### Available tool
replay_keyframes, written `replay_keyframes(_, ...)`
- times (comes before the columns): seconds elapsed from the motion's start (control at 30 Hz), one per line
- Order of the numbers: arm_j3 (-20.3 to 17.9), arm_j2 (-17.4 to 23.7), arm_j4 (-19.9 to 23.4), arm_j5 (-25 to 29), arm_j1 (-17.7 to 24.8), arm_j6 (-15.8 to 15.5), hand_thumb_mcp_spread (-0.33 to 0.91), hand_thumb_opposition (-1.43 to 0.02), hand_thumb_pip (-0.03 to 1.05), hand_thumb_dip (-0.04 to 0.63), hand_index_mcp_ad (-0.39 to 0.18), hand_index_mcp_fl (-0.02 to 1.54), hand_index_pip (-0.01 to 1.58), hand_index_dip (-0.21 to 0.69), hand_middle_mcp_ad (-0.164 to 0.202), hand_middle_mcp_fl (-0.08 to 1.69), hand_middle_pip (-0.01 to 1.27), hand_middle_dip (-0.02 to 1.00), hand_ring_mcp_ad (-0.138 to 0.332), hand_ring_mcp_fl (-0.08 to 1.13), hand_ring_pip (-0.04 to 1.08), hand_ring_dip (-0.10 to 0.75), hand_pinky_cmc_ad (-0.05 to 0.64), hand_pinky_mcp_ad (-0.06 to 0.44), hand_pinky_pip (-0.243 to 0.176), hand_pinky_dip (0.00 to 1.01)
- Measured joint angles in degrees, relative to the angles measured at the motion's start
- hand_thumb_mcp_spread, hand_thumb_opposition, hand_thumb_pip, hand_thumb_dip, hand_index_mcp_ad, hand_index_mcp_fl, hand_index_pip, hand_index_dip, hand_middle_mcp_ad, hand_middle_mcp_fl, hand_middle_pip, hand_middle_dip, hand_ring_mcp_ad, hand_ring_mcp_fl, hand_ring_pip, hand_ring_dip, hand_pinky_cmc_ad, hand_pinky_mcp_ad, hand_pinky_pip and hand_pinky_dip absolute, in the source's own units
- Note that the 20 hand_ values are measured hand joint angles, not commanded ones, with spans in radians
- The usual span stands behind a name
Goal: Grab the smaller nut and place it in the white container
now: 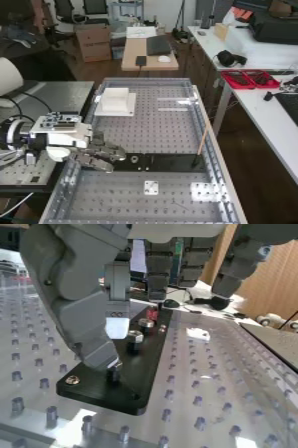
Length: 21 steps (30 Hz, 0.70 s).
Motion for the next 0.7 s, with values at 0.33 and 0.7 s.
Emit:
replay_keyframes(0.33,-0.24,-0.09,1.01,0.30,-0.49,2.84,0.52,-0.85,0.63,0.236,-0.176,0.00,1.55,0.405,0.049,0.12,0.13,0.20,0.091,0.00,0.10,0.045,0.330,0.216,-0.028,0.19)
replay_keyframes(0.7,-0.47,-0.94,3.15,0.54,-0.90,6.95,0.52,-0.85,0.63,0.239,-0.168,0.00,1.55,0.374,0.051,0.12,0.13,0.20,0.091,0.00,0.10,0.045,0.330,0.216,-0.028,0.19)
